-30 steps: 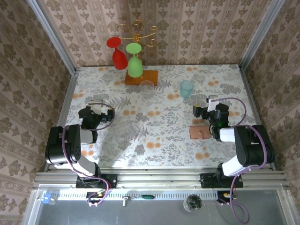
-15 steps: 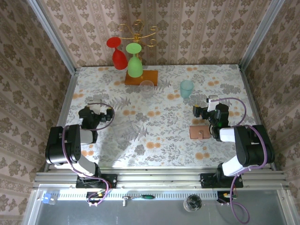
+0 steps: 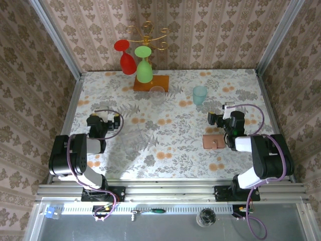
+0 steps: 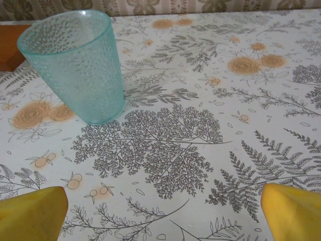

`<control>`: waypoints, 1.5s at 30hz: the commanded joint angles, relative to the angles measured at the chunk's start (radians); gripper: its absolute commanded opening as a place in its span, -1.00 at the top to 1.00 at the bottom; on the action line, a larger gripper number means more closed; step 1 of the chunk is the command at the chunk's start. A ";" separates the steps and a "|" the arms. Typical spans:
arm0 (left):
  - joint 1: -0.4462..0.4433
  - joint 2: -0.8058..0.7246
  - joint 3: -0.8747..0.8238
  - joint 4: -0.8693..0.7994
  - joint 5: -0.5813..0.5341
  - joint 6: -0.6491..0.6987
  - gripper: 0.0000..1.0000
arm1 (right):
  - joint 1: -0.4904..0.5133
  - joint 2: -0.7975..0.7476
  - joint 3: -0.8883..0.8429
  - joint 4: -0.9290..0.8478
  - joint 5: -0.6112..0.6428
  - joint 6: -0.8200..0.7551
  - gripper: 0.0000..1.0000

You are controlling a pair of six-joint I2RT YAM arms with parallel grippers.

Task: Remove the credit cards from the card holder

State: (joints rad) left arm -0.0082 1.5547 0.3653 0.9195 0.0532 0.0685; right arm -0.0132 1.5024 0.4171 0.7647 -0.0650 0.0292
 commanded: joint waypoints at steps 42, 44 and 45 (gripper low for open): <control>-0.231 -0.450 0.367 -1.451 -0.020 -0.647 -0.62 | 0.067 -0.396 0.130 -0.658 -0.002 0.144 -0.97; -0.239 -0.443 0.367 -1.464 -0.008 -0.654 -0.57 | 0.067 -0.409 0.116 -0.643 -0.001 0.141 -0.97; -0.242 -0.441 0.365 -1.464 -0.001 -0.656 -0.53 | 0.067 -0.412 0.115 -0.639 0.001 0.140 -0.97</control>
State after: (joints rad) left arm -0.2417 1.1042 0.7074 -0.4744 0.0151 -0.5461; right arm 0.0498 1.1172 0.5518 0.1234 -0.0597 0.1890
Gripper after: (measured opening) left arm 0.770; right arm 0.987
